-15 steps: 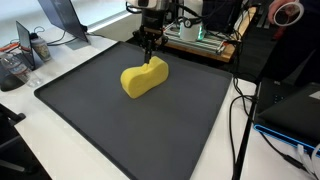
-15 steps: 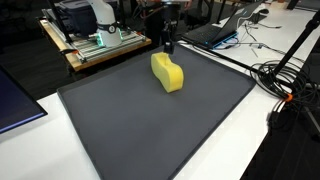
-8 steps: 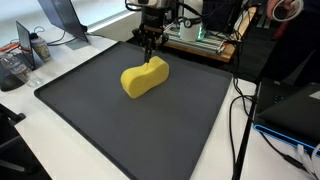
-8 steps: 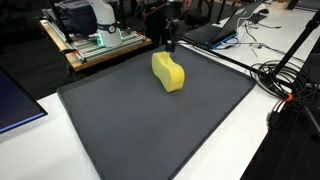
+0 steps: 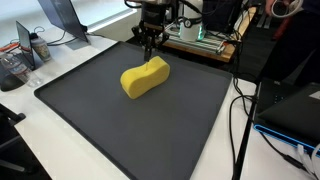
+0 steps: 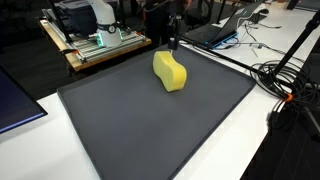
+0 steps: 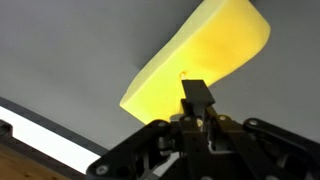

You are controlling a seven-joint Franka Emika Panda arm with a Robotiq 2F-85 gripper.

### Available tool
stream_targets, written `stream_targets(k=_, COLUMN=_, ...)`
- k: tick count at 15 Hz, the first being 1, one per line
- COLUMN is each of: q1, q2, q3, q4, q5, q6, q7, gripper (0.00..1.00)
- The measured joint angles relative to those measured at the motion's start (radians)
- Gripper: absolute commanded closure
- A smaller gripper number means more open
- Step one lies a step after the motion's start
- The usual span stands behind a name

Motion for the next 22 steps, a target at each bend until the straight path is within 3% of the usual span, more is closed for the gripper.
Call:
stream_targets(k=15, q1=0.006, q2=-0.018, q3=0.016, q4=0.039, q5=0.013, q6=-0.066, q7=-0.011, gripper=0.97)
stream_targets(k=22, q1=0.051, q2=-0.049, q3=0.06, q4=0.061, q5=-0.042, q6=-0.132, q7=0.079, gripper=0.97)
